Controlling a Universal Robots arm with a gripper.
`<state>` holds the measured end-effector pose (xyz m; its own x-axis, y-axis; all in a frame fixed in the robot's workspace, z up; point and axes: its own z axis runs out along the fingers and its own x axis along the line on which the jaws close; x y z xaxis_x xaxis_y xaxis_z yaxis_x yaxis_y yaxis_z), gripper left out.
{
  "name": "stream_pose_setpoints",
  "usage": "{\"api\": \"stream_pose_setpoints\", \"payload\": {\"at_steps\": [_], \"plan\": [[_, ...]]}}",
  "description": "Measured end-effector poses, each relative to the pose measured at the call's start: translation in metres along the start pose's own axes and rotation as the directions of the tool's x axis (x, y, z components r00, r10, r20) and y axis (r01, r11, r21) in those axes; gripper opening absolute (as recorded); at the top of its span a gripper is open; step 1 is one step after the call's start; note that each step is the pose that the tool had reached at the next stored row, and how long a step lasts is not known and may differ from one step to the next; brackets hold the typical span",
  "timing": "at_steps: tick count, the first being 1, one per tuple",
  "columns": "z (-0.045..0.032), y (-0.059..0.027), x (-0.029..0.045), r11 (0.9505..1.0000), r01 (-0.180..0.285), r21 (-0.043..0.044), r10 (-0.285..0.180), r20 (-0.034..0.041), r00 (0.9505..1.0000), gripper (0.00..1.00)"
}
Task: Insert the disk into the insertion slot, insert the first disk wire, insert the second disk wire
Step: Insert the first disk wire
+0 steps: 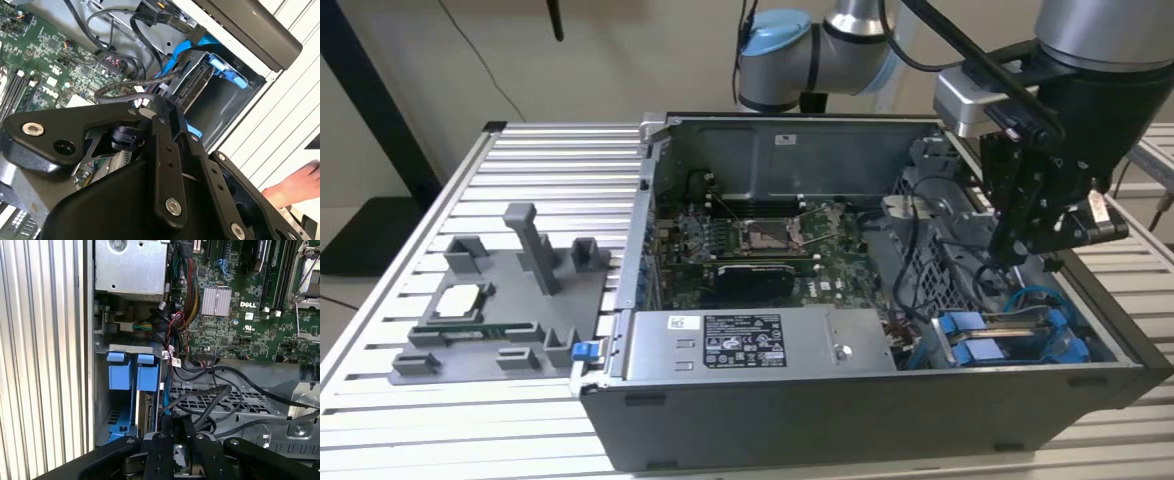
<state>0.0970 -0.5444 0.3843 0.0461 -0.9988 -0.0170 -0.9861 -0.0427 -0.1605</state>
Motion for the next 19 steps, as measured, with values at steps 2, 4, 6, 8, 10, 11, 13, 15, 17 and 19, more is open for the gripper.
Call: {"api": "stream_pose_setpoints", "payload": {"at_steps": [2,4,6,8,10,11,13,15,17,19], "plan": [[0.0005,-0.0015,0.0021,1.0,-0.001,-0.0013,0.001,-0.0002,1.0,0.0],[0.0009,-0.0029,0.004,1.0,-0.003,-0.0027,0.003,-0.0003,1.0,0.0],[0.0013,-0.0041,0.0057,1.0,-0.004,-0.0041,0.004,-0.0005,1.0,0.0],[0.0016,-0.0053,0.0071,1.0,-0.006,-0.0055,0.006,-0.0009,1.0,0.0],[0.002,-0.0066,0.0086,0.9999,-0.007,-0.0069,0.007,-0.001,1.0,0.0],[0.0022,-0.0072,0.0094,0.9999,-0.008,-0.0077,0.008,-0.0012,1.0,0.0],[0.0026,-0.0086,0.0111,0.9999,-0.01,-0.0094,0.01,-0.0014,1.0,0.0],[0.0031,-0.0101,0.0128,0.9999,-0.011,-0.011,0.011,-0.0016,0.9999,0.0],[0.0035,-0.0114,0.0144,0.9998,-0.013,-0.0126,0.013,-0.0017,0.9999,0.0],[0.0039,-0.0129,0.0159,0.9998,-0.014,-0.0142,0.014,-0.002,0.9999,0.0]]}}
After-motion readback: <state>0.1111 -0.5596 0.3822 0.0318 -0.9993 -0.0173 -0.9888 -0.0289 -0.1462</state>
